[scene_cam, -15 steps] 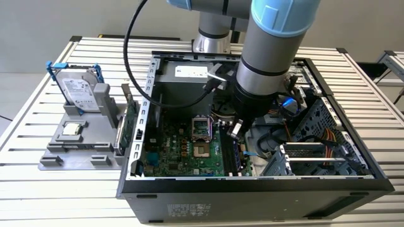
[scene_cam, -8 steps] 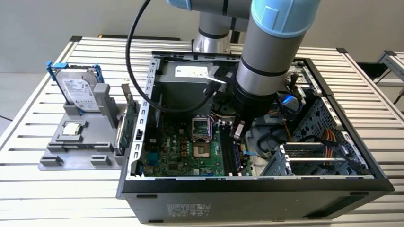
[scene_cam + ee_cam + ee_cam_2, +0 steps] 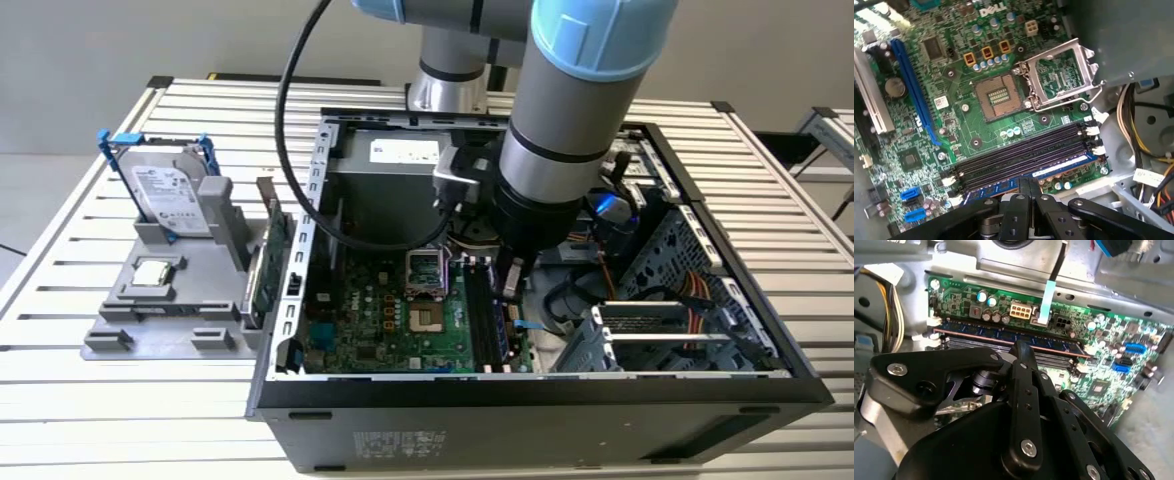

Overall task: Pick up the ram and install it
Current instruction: 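Press down the ram until it locks into place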

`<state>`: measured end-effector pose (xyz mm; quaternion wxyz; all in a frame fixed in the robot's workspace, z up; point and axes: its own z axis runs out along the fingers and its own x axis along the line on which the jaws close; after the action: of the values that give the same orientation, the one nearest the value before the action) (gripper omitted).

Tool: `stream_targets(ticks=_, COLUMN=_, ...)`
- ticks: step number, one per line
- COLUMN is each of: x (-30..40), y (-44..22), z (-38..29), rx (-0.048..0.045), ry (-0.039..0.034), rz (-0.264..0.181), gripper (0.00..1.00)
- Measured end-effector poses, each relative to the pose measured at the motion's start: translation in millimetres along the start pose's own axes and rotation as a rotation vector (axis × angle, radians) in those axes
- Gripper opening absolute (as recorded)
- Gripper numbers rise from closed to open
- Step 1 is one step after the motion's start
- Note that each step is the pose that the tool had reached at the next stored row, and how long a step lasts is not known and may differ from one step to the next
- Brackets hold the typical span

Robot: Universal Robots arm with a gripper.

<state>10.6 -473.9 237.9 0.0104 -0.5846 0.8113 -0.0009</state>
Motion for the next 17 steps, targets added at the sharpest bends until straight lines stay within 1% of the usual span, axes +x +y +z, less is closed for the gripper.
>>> stream_targets(ticks=9, x=0.0, y=0.0, z=1.9, rx=-0.0026, ry=-0.0022, rz=-0.163, gripper=0.0)
stream_targets(ticks=15, x=0.0, y=0.1, z=4.4, rx=-0.0044, ry=-0.0038, rz=-0.274, gripper=0.0)
stream_targets(ticks=16, x=0.0, y=0.1, z=4.8, rx=-0.0045, ry=-0.004, rz=-0.291, gripper=0.0)
stream_targets(ticks=17, x=0.0, y=0.1, z=4.7, rx=-0.0046, ry=-0.0039, rz=-0.298, gripper=0.0)
